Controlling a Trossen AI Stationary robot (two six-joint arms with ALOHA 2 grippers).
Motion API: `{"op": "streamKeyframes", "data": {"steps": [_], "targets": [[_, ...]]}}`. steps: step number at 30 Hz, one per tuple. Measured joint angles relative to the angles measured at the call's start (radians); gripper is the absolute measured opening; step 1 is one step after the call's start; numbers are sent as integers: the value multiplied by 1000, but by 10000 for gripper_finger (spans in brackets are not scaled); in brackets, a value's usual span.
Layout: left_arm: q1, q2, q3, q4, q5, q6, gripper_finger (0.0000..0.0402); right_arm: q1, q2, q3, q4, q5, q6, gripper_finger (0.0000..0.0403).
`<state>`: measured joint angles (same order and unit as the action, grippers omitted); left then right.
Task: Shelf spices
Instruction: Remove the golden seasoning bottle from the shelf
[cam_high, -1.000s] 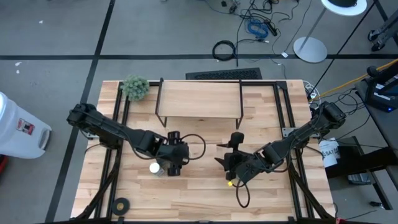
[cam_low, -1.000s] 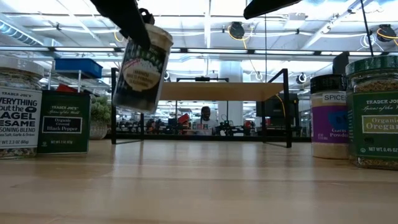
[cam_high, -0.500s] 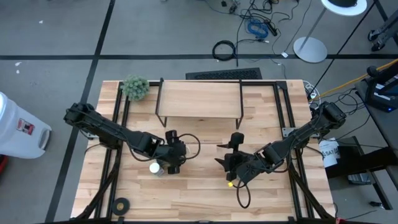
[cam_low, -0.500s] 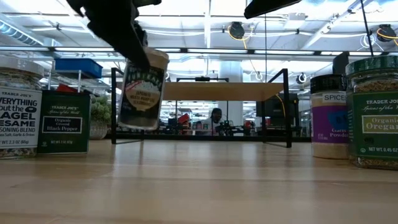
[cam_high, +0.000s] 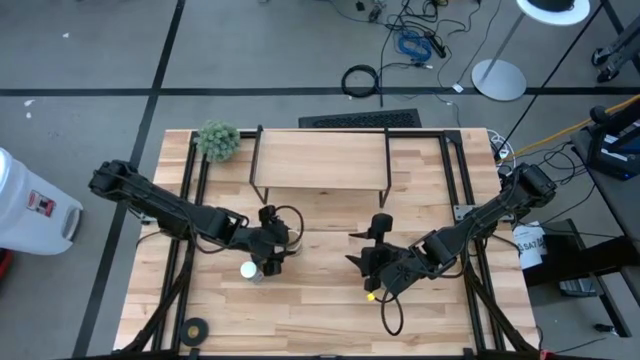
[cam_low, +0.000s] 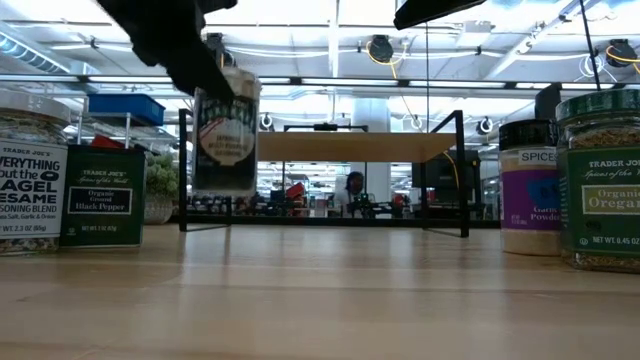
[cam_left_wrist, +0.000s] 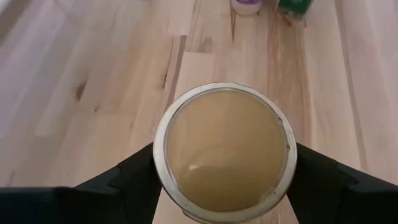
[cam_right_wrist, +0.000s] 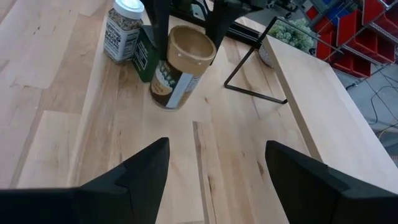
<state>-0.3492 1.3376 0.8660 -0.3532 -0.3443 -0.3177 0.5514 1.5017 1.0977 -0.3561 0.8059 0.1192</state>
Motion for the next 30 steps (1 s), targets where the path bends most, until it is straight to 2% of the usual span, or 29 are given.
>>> {"op": "streamKeyframes", "data": {"steps": [23,30], "targets": [[2,29,-9,-52,39,-18,283,0,0,0,-1,0,0,254],[1,75,-9,-53,91,-43,283,0,0,0,-4,0,0,254]]}}
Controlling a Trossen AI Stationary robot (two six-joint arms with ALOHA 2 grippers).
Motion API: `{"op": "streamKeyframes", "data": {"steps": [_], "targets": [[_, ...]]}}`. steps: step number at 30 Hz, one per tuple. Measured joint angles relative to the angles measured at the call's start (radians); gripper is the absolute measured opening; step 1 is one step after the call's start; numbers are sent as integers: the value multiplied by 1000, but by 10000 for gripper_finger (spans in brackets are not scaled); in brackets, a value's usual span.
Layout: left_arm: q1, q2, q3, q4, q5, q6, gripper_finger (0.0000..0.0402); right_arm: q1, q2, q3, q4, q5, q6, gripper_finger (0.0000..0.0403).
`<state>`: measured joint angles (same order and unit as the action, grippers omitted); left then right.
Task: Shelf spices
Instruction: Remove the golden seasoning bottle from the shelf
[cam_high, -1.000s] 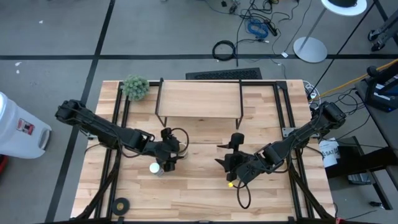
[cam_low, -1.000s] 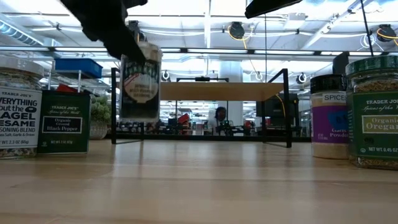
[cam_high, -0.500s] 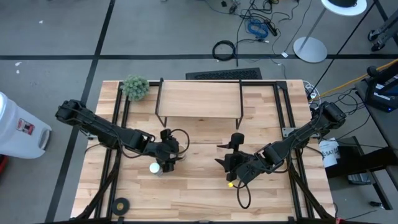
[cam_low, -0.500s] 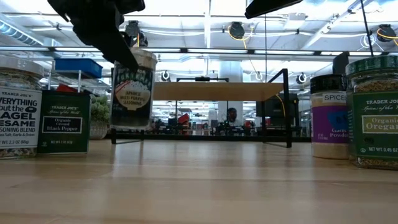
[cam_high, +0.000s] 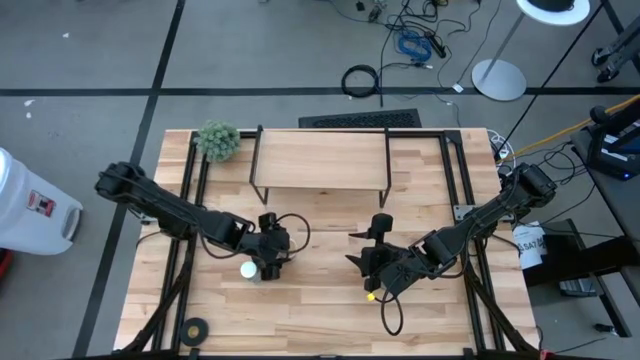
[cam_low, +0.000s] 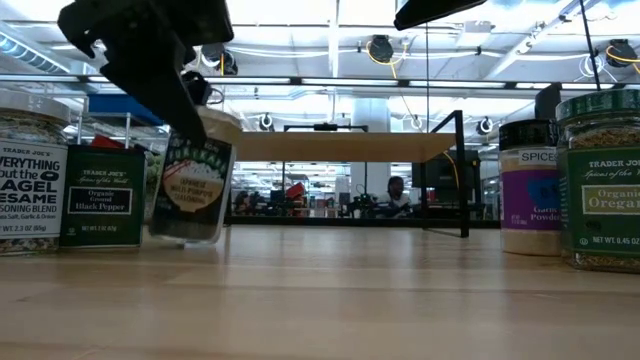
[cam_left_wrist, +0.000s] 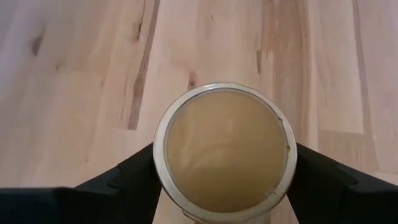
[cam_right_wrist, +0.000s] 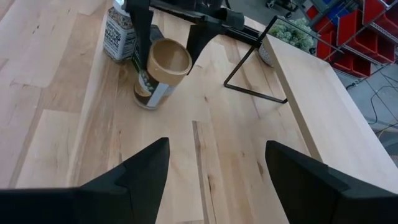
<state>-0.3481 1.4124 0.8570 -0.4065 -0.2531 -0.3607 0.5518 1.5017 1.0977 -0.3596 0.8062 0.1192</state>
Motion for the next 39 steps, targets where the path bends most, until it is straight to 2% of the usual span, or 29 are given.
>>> {"op": "streamKeyframes", "data": {"steps": [6,16,28,31,35,39], "targets": [[1,19,1,12,-4,-32,286,0,0,0,-1,0,0,254],[-3,16,1,-3,16,-51,328,0,0,0,-20,0,17,254],[-2,13,50,-41,15,-45,331,0,0,0,-20,0,26,254],[-2,13,78,-93,-9,-43,331,0,0,0,-24,0,27,254],[-3,13,120,-136,-95,-17,331,0,0,0,-27,0,31,254],[-3,12,158,-157,-115,-17,331,0,0,0,-27,0,45,254]]}}
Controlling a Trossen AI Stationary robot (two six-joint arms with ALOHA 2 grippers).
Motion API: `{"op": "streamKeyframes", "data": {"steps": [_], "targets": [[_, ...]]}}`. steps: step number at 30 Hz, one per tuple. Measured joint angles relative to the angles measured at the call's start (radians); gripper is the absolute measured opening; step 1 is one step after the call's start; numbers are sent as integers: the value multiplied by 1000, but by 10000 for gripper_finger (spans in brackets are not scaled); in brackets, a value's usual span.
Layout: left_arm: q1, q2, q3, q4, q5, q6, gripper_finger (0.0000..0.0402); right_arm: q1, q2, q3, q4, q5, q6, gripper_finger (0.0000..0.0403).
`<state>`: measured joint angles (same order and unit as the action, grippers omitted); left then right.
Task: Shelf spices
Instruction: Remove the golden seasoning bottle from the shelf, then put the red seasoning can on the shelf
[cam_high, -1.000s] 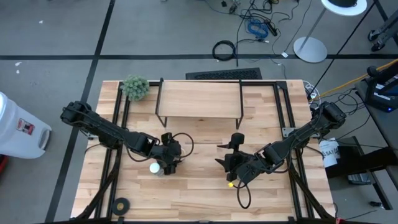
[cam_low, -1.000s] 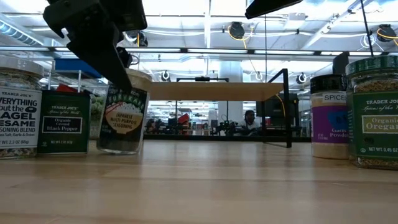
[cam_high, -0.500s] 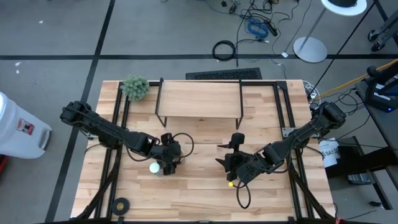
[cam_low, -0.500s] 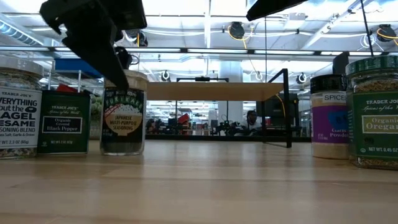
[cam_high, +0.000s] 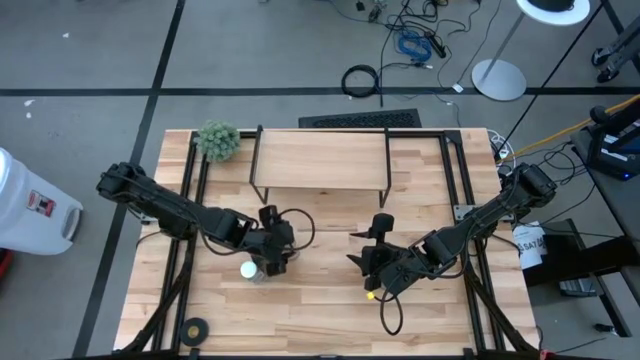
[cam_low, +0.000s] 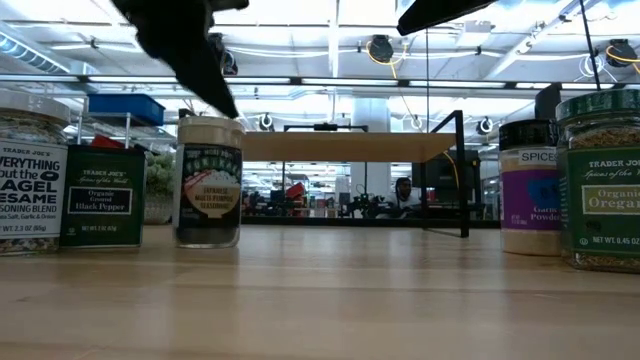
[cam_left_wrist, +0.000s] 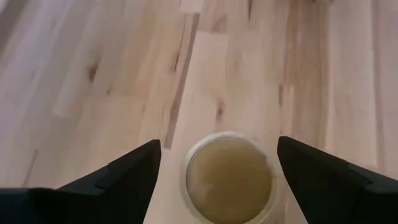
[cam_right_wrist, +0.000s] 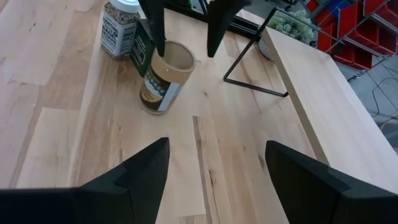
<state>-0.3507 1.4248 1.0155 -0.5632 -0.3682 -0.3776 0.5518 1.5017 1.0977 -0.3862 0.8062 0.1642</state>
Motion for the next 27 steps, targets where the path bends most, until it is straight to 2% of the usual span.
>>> {"op": "streamKeyframes", "data": {"steps": [9,12,15,18,22,27], "targets": [[-45,-1,38,-4,-15,-10,332,28,0,0,0,3,8,254],[-69,-1,38,22,-61,-98,332,37,0,0,-3,3,7,254],[-85,-1,38,137,-89,-189,332,48,0,0,-10,3,8,254],[-109,-1,39,214,-98,-186,332,61,0,0,-10,3,13,254],[-139,-1,39,234,-122,-111,332,77,0,0,-11,1,51,254],[-170,-1,39,237,-252,-82,332,100,0,0,-16,0,94,254]]}}
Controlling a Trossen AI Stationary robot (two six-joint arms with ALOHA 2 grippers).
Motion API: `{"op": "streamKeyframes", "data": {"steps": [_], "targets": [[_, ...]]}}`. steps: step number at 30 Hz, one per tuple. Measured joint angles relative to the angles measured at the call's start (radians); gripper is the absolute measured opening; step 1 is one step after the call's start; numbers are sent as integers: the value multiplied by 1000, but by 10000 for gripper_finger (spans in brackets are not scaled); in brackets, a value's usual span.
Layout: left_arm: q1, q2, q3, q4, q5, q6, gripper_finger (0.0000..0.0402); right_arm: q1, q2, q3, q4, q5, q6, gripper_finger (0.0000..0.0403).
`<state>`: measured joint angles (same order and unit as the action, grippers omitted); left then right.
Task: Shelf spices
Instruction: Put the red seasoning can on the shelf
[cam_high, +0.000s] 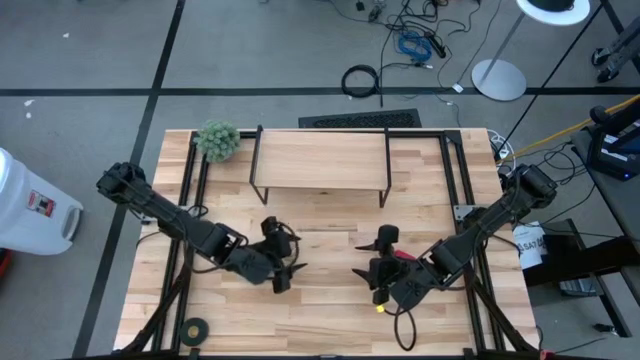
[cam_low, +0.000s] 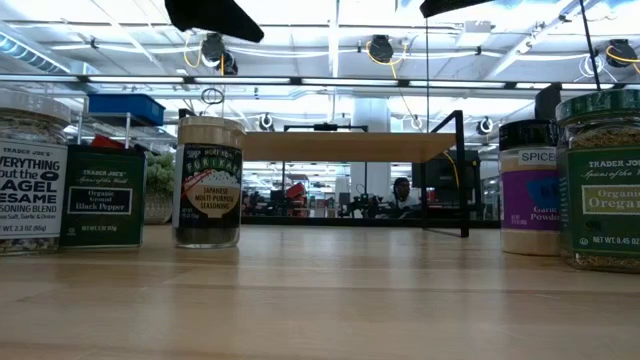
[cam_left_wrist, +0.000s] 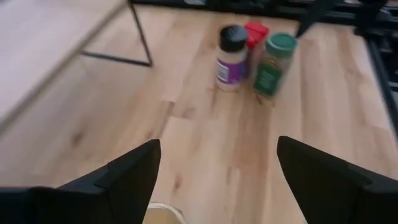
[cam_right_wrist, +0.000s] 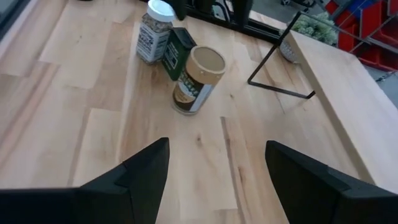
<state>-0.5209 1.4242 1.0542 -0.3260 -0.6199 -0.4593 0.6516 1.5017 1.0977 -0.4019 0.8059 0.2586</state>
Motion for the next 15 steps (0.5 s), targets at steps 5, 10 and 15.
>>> {"op": "streamKeyframes", "data": {"steps": [5,10,15], "targets": [[-22,4,0,5,-164,31,331,29,0,0,-19,0,77,254],[-32,15,0,7,-197,53,312,69,0,0,-72,4,175,243],[-45,34,0,14,-201,53,253,108,0,0,-121,7,258,202]]}}
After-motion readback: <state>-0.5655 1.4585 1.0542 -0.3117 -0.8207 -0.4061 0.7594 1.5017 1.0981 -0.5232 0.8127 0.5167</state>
